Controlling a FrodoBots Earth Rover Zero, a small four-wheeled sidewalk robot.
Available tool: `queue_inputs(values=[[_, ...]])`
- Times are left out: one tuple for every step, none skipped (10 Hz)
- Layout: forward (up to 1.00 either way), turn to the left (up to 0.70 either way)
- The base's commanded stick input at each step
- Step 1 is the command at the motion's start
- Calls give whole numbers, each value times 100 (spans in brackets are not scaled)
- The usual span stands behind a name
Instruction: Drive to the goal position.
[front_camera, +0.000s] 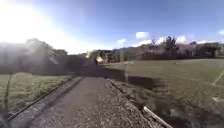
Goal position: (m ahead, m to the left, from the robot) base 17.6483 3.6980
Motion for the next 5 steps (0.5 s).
queue_inputs(values=[[50,0],[50,0],[50,0],[50,0],[50,0]])
